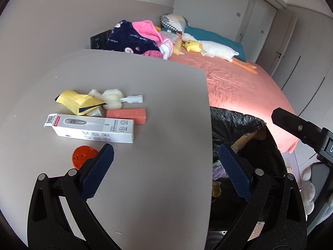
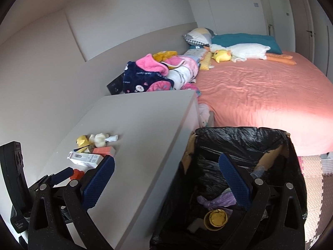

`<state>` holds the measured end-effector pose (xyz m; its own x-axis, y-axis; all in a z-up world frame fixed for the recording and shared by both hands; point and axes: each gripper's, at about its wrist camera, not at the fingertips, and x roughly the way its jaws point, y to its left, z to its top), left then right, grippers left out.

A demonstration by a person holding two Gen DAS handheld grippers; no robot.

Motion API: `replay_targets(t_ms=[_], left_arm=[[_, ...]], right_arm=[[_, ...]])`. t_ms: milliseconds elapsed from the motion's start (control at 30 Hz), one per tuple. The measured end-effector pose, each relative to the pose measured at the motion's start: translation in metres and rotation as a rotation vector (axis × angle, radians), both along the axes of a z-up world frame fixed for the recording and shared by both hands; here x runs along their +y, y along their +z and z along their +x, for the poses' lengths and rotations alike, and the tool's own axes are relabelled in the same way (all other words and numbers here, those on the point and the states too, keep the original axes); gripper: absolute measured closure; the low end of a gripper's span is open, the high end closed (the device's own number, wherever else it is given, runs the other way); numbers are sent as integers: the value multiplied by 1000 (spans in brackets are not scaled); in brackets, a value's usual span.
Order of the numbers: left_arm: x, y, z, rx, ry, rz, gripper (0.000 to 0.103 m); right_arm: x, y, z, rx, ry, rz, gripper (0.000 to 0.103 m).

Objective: Collect trash
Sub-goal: 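Move the left gripper back to the table and grasp the orange lid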

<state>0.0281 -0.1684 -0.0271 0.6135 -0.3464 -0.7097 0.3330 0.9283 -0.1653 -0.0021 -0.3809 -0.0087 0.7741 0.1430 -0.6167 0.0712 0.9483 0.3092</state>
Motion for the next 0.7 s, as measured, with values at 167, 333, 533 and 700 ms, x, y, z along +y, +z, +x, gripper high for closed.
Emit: replay_targets(t_ms=[167,333,533,700], left_arm=[[19,-4,1,-8,49,34,6],[41,-11,7,-2,112,69,6],[60,-27,15,40,191,122,10],[68,-41,28,113,208,109,41]], right_arm=[[18,-4,9,1,42,2,3],[35,-8,17,-1,99,6,3],[50,-11,23,-1,149,-4,3],[55,-15,28,9,167,-2,3]])
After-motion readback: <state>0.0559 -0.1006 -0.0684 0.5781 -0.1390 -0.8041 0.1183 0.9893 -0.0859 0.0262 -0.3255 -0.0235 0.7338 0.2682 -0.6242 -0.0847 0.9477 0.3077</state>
